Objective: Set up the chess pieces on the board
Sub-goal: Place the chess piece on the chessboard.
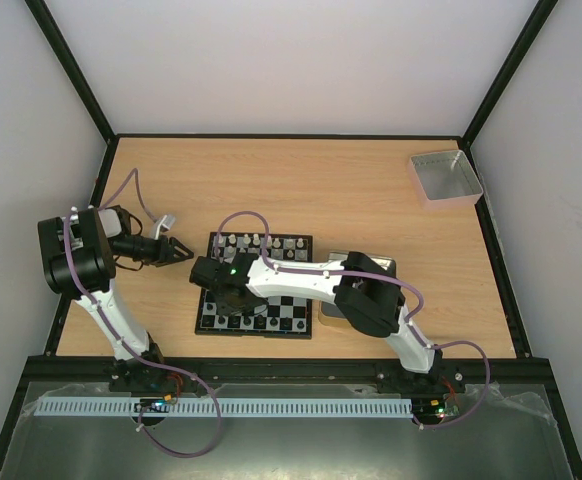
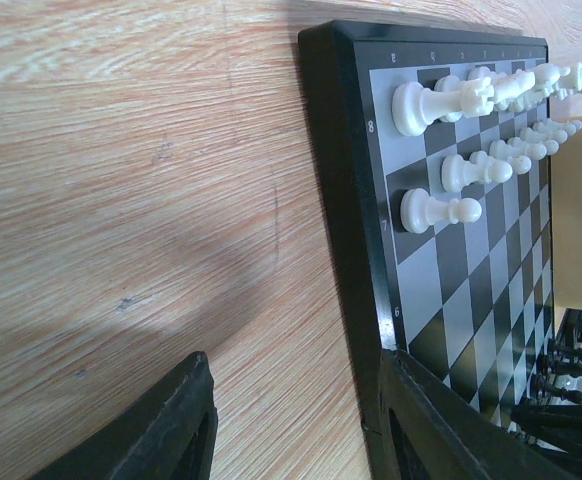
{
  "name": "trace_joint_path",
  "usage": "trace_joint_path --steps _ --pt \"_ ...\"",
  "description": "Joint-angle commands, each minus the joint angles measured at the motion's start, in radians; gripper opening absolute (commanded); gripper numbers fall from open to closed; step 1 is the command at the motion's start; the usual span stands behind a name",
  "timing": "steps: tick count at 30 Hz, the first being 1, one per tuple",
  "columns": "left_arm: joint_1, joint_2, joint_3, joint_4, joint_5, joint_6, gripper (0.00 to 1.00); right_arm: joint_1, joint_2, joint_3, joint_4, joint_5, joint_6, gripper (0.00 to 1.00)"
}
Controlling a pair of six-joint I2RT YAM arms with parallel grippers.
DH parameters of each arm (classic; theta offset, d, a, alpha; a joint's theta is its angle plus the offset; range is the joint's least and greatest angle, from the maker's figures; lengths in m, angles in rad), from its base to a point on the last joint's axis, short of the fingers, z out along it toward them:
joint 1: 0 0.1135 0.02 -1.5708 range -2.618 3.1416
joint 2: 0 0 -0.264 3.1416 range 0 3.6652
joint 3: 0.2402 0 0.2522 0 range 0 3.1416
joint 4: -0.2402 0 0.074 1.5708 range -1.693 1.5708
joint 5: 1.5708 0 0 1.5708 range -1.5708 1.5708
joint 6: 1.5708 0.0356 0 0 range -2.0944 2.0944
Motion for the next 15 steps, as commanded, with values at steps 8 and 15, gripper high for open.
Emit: trace_joint_path --steps 8,15 --pt "0.010 0.082 -0.044 0.044 -0.286 0.011 0.47 -0.034 -0.013 0.020 -0.034 0.074 0.013 0.23" --pt "0.010 0.082 -0.044 0.048 -0.290 0.008 0.47 -0.091 -0.121 -0.079 0.027 0.090 0.017 0.23"
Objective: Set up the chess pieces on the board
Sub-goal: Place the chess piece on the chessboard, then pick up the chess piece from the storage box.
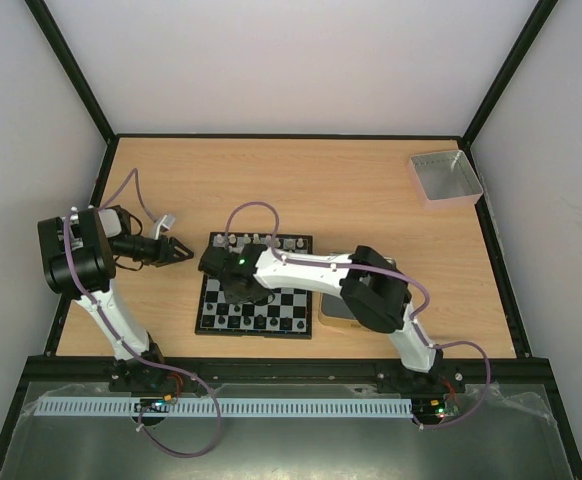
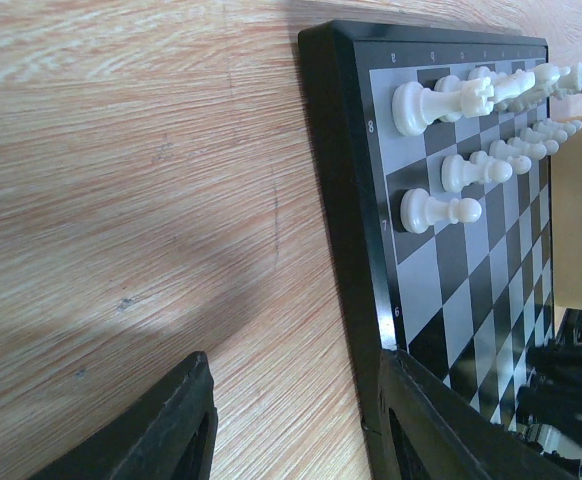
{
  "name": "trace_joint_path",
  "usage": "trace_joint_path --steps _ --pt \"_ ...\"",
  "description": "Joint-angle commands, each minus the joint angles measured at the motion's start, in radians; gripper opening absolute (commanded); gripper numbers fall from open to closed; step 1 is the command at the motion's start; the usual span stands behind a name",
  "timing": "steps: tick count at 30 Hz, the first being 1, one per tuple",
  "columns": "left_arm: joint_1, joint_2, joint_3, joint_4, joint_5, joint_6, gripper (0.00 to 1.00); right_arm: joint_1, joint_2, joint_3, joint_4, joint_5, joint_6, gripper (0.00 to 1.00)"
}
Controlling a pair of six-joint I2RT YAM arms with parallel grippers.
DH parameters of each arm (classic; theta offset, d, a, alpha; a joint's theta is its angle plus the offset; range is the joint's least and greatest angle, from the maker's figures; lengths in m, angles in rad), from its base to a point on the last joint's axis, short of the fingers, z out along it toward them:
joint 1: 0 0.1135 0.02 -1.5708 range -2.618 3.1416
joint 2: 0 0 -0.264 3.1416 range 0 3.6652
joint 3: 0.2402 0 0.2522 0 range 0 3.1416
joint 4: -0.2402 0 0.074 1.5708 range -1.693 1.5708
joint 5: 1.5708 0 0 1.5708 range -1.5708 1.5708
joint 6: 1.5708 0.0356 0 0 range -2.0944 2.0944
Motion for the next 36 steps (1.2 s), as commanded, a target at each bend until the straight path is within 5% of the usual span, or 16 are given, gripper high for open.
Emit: trace_joint_path --steps 1,16,26,36 --pt "0.010 0.082 -0.044 0.047 -0.291 0.007 0.47 -0.053 -0.132 -0.087 0.049 0.036 0.015 0.23" --pt "0.009 0.080 -0.046 0.051 -0.295 0.002 0.47 -0.282 -0.586 -0.540 -0.085 0.278 0.130 0.23" --pt "0.007 0.088 -0.044 0.058 -0.301 -0.008 0.47 -0.531 -0.767 -0.819 0.057 0.145 0.054 0.23" --pt "0.008 0.089 -0.048 0.068 -0.311 -0.022 0.47 -0.598 -0.751 -0.891 0.147 0.048 -0.005 0.23"
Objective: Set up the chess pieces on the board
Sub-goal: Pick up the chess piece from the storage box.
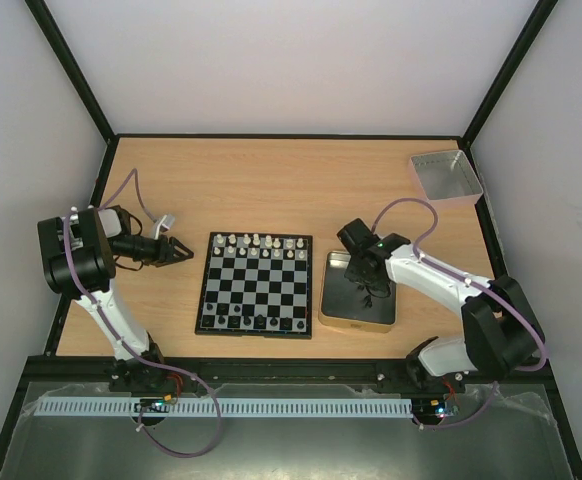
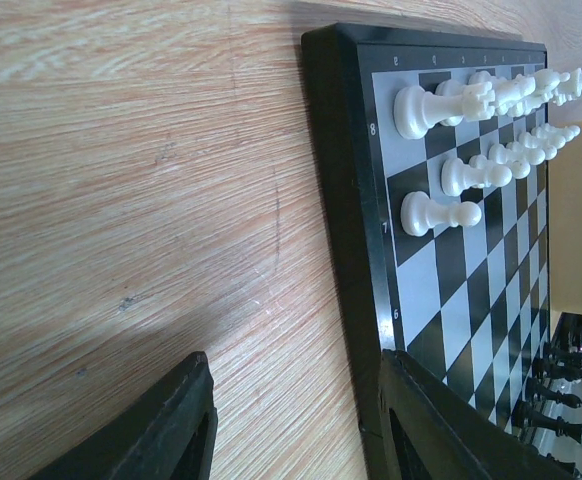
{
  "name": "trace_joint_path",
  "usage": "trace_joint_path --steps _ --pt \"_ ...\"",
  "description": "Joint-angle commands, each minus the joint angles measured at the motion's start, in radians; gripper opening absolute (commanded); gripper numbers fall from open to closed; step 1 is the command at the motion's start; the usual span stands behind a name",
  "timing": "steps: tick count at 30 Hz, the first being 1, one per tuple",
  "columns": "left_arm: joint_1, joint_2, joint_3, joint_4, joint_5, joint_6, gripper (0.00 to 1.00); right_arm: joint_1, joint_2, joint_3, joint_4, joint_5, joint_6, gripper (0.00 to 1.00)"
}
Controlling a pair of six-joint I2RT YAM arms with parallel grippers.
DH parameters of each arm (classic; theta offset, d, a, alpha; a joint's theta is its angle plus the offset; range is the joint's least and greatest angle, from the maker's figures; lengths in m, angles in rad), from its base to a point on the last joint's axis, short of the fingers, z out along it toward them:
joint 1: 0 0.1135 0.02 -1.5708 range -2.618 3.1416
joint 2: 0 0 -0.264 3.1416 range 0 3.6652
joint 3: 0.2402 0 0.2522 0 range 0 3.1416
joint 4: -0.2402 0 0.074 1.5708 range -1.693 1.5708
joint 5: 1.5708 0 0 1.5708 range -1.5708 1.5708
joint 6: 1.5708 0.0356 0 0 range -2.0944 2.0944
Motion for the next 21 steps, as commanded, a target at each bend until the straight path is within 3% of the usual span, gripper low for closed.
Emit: trace_joint_path --steps 1,21 --pt "0.006 0.087 -0.047 0.067 -0.314 -0.009 0.47 -0.013 0.002 -0.038 0.058 -0.044 -0.030 0.23" --pt "0.003 0.087 -0.048 0.069 -0.318 -0.015 0.47 -0.026 0.058 -0.088 0.107 -0.051 -0.053 0.22"
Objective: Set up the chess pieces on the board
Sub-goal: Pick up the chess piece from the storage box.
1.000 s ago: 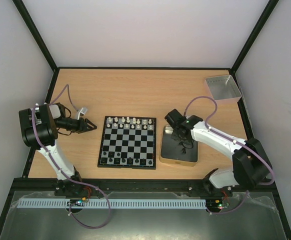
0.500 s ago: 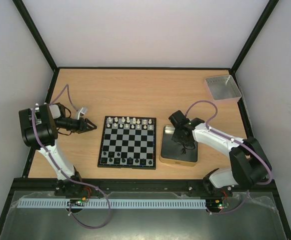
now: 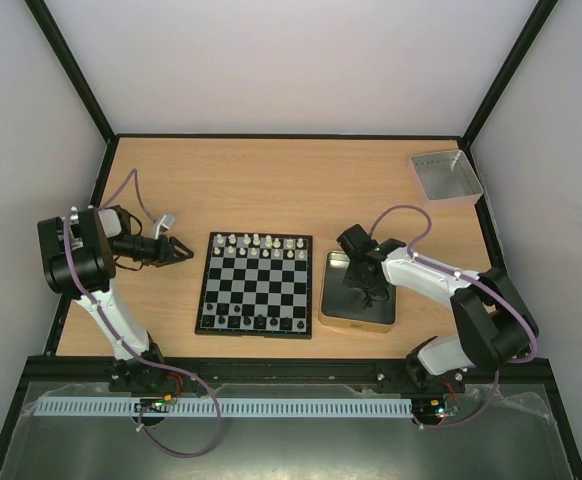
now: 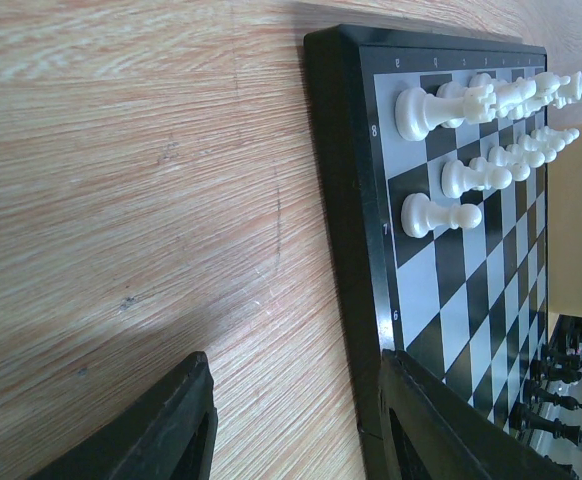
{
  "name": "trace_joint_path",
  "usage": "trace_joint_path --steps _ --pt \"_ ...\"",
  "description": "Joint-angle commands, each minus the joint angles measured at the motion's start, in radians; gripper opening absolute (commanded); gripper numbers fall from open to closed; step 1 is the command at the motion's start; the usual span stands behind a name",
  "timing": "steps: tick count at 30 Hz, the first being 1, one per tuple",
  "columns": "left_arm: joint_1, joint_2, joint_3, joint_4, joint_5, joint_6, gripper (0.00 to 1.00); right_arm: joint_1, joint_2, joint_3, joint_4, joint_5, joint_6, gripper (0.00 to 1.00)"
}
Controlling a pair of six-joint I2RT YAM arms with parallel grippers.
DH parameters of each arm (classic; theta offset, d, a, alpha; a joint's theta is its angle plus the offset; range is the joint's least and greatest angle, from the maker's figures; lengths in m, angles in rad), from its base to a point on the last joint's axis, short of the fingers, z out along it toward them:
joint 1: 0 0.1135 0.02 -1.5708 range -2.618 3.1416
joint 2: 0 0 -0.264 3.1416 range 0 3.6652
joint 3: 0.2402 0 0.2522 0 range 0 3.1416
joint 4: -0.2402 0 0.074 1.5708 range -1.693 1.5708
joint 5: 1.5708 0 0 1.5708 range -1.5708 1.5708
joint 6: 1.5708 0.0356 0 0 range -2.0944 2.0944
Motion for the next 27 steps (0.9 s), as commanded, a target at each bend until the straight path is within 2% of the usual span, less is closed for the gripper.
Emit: trace_joint_path --steps 1,6,16,27 --pt "0.004 0.089 -0.047 0.070 -0.320 -0.004 0.47 -0.007 0.008 -0.020 0.010 0.012 -0.013 0.21" --pt "0.002 0.095 -0.045 0.076 -0.329 -0.016 0.47 -0.009 0.006 -0.023 0.012 0.022 -0.019 0.05" --pt "0.001 0.086 -0.052 0.083 -0.333 -0.023 0.47 0.001 0.003 0.081 -0.071 0.046 -0.042 0.04" --pt "0.003 0.088 -0.049 0.080 -0.329 -0.019 0.47 0.280 0.105 0.348 -0.186 0.141 0.071 0.04"
